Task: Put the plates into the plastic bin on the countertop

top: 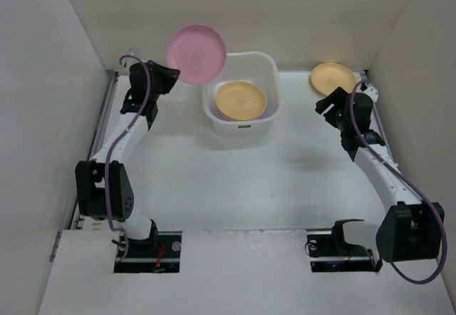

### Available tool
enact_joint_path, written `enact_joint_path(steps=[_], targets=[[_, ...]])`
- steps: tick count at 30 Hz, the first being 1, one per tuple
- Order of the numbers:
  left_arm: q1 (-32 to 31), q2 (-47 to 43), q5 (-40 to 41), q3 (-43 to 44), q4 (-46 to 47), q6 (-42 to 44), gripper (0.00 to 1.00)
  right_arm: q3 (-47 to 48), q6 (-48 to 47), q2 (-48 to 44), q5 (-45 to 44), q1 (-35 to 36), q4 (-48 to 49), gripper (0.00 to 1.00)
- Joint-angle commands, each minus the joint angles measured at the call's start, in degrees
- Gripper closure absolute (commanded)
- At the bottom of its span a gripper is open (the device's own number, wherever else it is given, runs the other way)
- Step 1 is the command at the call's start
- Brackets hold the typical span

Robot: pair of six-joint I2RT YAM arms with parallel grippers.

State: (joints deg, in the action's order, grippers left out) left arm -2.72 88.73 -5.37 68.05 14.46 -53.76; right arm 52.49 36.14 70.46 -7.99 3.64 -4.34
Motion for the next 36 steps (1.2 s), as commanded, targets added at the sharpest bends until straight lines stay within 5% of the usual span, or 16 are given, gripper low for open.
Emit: enact_joint_path(steps=[1, 11, 21, 29, 33, 36], targets=[[-7.1, -0.1, -2.2, 7.3, -5.8, 8.7, 0.91, -1.2, 1.2, -2.8, -0.4, -1.1, 2.3, 0.24], [-18.8, 10.5, 7.8, 22.0, -15.3, 22.6, 0.91, -2.8, 1.0, -3.9, 0.0, -2.1, 2.9, 0.24], [-22.8, 22.9, 11.3, 35.9, -22.7, 29.8, 0.9, -3.8, 1.4, -3.0, -0.1, -5.0, 4.2, 0.24], [-23.0, 26.5, 12.4, 37.9, -26.8, 32.0, 0.88, -3.9, 2.3, -1.6, -0.2, -5.9, 5.0, 0.24], [-22.8, 27.1, 12.4, 37.9, -27.1, 33.0, 0.81, -3.9, 3.9, -0.5, -0.3, -7.1, 5.2, 0.24], [-23.0, 26.8, 12.5, 37.9, -27.0, 33.8, 0.66, -3.3, 6.0, 2.1, -0.6, -8.6, 5.3, 0.24]])
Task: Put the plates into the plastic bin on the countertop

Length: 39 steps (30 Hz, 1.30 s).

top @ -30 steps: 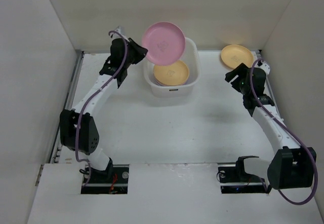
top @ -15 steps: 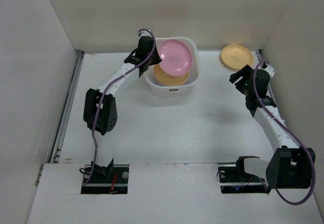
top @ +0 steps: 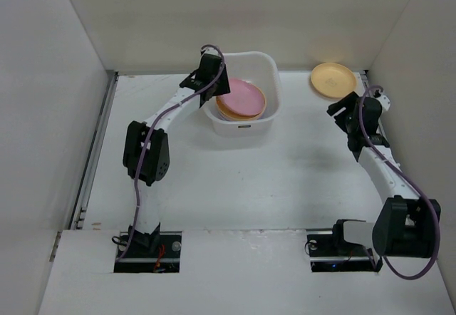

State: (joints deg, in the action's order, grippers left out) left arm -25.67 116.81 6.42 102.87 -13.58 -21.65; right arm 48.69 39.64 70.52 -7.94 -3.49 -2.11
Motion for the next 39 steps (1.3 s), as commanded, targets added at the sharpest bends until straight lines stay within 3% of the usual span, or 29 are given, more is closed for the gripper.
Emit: enact_joint_path(steps=[1, 3, 5, 10, 19, 35, 39], targets=[[-0.2, -1.6, 0.7, 3.0, 1.2, 2.0, 0.55, 0.8, 3.2, 3.0, -0.4, -2.2, 3.2, 0.24], [-0.6, -2.6, 0.8, 2.9, 1.6, 2.7, 0.33, 1.8, 5.4, 6.5, 0.6, -4.3, 4.0, 0.24], [-1.2, -4.0, 1.6, 2.8, 1.9, 3.8, 0.0, 3.8, 8.1, 11.5, 3.8, -7.0, 5.7, 0.24], [-2.1, -10.2, 2.7, 1.4, 2.9, 5.3, 0.0, 9.4, 14.1, 23.0, 11.2, -11.5, 9.1, 0.25], [-1.4, -25.4, 4.3, -12.4, 11.3, 4.6, 0.0, 24.9, 21.0, 41.2, 16.6, -13.9, 10.6, 0.26], [5.4, -28.5, 2.9, -16.0, 11.4, 2.6, 0.0, 45.3, 29.9, 60.4, 20.0, -14.1, 4.6, 0.3], [6.6, -28.8, 2.8, -16.5, 11.4, 2.2, 0.0, 48.6, 32.1, 63.5, 20.5, -14.1, 3.0, 0.42]])
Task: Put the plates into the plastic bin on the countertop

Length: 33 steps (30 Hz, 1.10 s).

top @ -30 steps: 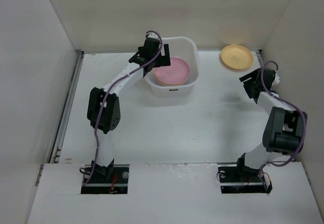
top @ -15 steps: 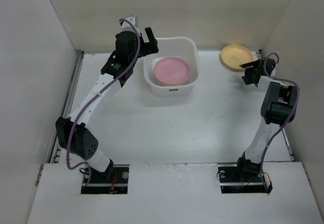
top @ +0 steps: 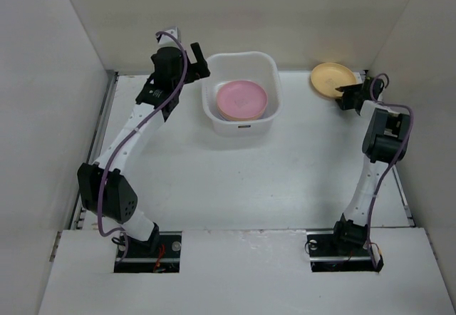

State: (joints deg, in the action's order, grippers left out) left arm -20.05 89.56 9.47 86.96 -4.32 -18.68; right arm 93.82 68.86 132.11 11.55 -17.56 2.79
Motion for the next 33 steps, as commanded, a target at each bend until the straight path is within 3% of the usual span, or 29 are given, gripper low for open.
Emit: enact_joint_path(steps=[1, 8, 11, 18, 23, 27, 33], targets=[[1.2, -1.7, -0.2, -0.7, 2.1, -0.8, 0.0, 4.3, 3.2, 2.6, 1.3, -0.1, -2.3, 0.48], [3.0, -3.2, -0.2, -2.6, 2.4, -1.6, 0.0, 5.1, 4.5, 3.6, 1.9, -0.1, -2.2, 0.89], [3.4, -4.0, -0.2, -3.1, 2.4, -1.8, 0.0, 2.7, 4.6, 1.4, 2.4, 0.1, -1.4, 0.97], [4.1, -6.9, 0.1, -6.7, 3.3, -3.4, 0.0, -17.3, 4.3, -16.6, 3.0, 2.7, 7.4, 1.0], [4.9, -9.8, 1.0, -13.4, 4.9, -5.2, 0.0, -27.6, 0.4, -33.4, 2.2, 9.0, 10.8, 1.0], [5.2, -13.3, 3.4, -22.2, 6.5, -6.2, 0.0, -25.0, -6.1, -40.3, 1.4, 17.0, 6.6, 1.0], [4.4, -19.8, 7.4, -34.3, 6.6, -6.8, 0.0, -13.8, -17.8, -39.0, -6.6, 29.2, -6.1, 0.99]])
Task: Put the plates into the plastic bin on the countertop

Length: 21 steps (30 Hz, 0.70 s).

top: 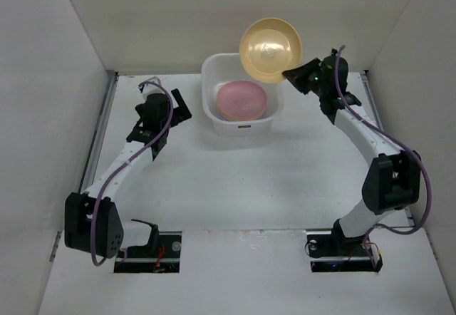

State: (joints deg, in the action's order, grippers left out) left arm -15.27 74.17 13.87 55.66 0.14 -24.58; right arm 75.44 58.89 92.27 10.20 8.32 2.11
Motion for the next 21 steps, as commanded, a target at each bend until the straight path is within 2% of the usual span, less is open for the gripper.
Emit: enact_joint_path(steps=[1, 6, 12, 21], targets=[[-0.8, -5.9, 3.3, -4.7, 2.0, -1.0, 0.0, 6.2, -9.1, 1.8, -6.7, 4.7, -6.6, 0.99], [-3.4, -13.3, 5.6, -11.6, 1.4, -1.5, 0.0, 13.6, -14.7, 7.1, -12.8, 10.0, -11.8, 0.99], [-6.2, -21.8, 9.3, -16.9, -1.9, -1.9, 0.0, 17.9, -17.8, 12.8, -18.0, 13.3, -14.7, 0.98], [-8.9, -26.6, 12.3, -21.6, -4.1, -2.8, 0.0, 20.5, -20.9, 17.1, -21.1, 16.2, -17.1, 0.93]])
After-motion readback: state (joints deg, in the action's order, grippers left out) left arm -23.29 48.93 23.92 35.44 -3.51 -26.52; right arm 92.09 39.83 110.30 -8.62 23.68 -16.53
